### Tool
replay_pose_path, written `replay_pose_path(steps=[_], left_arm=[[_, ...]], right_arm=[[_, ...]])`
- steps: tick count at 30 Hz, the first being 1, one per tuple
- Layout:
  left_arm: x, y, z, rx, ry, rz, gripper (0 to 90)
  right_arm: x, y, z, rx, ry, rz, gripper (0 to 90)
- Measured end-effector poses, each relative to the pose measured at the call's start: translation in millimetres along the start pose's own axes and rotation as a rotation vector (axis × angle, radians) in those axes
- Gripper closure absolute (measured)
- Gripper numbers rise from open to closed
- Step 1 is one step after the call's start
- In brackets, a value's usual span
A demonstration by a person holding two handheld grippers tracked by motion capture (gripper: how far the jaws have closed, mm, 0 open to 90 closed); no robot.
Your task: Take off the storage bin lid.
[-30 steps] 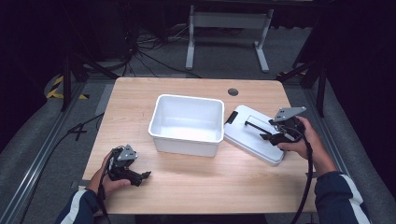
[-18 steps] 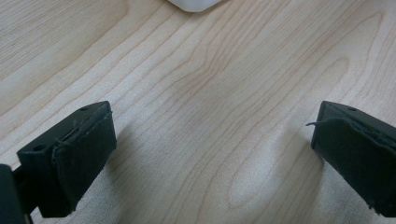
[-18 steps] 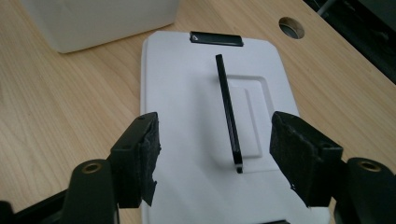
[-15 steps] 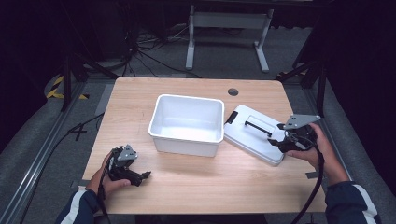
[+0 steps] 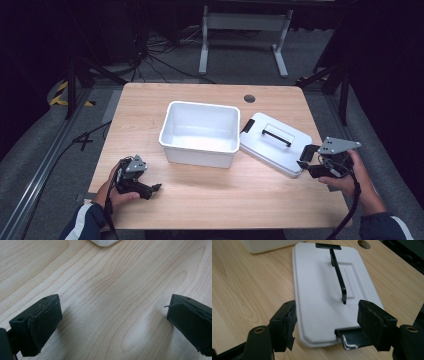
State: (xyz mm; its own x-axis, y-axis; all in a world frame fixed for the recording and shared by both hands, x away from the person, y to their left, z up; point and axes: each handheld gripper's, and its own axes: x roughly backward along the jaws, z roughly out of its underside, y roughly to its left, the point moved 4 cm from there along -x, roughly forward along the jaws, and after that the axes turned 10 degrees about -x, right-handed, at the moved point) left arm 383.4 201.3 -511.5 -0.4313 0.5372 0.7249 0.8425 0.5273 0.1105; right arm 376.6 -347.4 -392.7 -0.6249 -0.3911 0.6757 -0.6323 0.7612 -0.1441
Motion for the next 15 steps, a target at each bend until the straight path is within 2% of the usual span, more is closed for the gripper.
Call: replay_pose_path(steps=[1,4,8,15], left_arm=[[-0.1,-0.2,0.0,0.002,-0.001,0.0,0.4],[0.0,-0.3,0.0,0.004,-0.001,0.0,0.4],[0.0,-0.3,0.0,0.003,0.0,0.0,0.4],[0.0,-0.3,0.0,0.004,0.0,-0.001,0.4]], right_arm=[[1.6,1.5,7.8,-0.002,0.003,0.011,32.2],[2.6,2.7,12.7,-0.005,-0.005,0.011,32.2],[3.3,5.9,29.4,-0.018,-0.018,0.014,32.0],[-1.1,11.3,49.8,-0.029,-0.024,-0.01,31.4]])
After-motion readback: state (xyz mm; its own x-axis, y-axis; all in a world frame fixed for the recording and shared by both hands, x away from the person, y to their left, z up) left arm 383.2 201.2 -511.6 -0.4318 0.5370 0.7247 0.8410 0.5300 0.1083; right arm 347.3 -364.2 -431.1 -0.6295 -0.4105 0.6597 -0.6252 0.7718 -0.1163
